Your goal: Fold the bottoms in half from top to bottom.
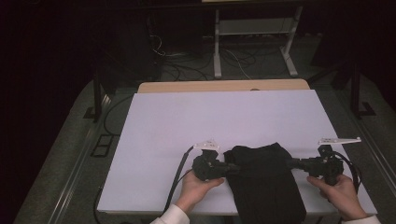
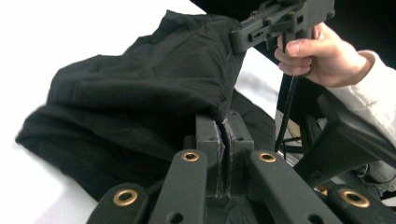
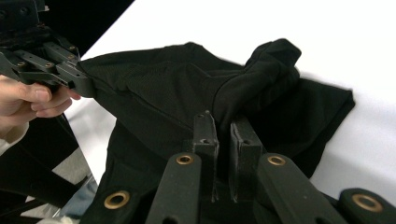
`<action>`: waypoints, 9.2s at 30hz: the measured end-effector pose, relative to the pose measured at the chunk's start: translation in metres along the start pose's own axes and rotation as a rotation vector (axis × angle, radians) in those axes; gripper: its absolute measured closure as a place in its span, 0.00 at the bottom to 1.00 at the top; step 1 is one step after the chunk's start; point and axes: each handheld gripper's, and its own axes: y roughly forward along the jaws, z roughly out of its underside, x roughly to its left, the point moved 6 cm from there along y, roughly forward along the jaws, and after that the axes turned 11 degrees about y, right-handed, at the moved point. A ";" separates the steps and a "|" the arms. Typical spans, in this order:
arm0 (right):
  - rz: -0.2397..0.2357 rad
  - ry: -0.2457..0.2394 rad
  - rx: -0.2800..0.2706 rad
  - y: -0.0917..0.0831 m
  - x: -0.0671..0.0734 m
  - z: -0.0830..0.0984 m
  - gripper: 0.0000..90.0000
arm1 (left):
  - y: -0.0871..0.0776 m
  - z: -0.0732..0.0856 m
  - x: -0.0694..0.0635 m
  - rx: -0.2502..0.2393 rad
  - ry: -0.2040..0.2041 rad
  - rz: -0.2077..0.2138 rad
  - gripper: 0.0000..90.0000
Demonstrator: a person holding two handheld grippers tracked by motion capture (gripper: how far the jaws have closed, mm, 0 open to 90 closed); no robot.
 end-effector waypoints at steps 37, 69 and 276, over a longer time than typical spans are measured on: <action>0.112 -0.016 0.091 -0.005 -0.009 0.020 0.30 | 0.016 0.036 -0.007 0.125 -0.059 0.092 0.95; 0.107 -0.067 0.033 0.030 -0.023 -0.046 0.24 | 0.020 0.031 -0.007 0.134 -0.042 0.091 0.95; 0.067 -0.182 0.152 0.024 -0.046 -0.037 0.08 | 0.013 -0.005 0.071 0.062 0.059 -0.091 0.04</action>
